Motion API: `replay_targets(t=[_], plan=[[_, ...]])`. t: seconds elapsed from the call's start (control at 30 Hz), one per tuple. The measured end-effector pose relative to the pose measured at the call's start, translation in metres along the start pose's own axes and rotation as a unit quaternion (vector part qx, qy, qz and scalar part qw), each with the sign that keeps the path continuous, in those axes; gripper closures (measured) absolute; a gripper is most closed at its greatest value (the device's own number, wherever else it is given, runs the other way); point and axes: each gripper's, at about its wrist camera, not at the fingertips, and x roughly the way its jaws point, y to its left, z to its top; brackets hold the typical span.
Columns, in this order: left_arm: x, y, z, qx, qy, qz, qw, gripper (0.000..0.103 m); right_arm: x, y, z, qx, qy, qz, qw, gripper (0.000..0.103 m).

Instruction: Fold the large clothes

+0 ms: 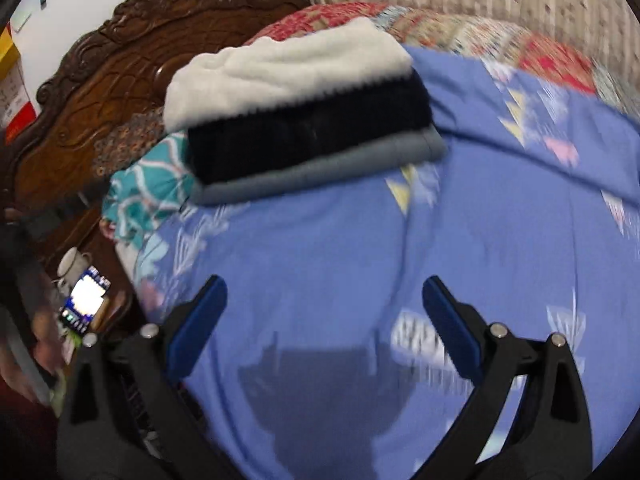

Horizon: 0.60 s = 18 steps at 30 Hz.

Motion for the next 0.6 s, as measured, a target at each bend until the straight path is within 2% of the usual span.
replay_targets(t=[0.13,0.3,0.43,0.6], plan=[[-0.017,-0.021,-0.045,0.019,0.012,0.023,0.9995,0.0,-0.037,-0.006,-0.045,0.011,-0.002,-0.01,1.0,0.006],[-0.036,-0.035,-0.066,0.024,0.024,0.03,0.999,-0.001,-0.061,-0.013,-0.091,0.036,0.02,0.01,0.999,0.006],[-0.05,-0.051,-0.076,0.038,0.024,0.035,0.9984,-0.001,-0.069,-0.016,-0.109,0.036,0.038,0.008,0.999,0.006],[-0.067,-0.069,-0.082,0.059,0.01,0.038,0.9975,-0.002,-0.086,-0.031,-0.116,0.062,0.021,0.011,0.998,0.006]])
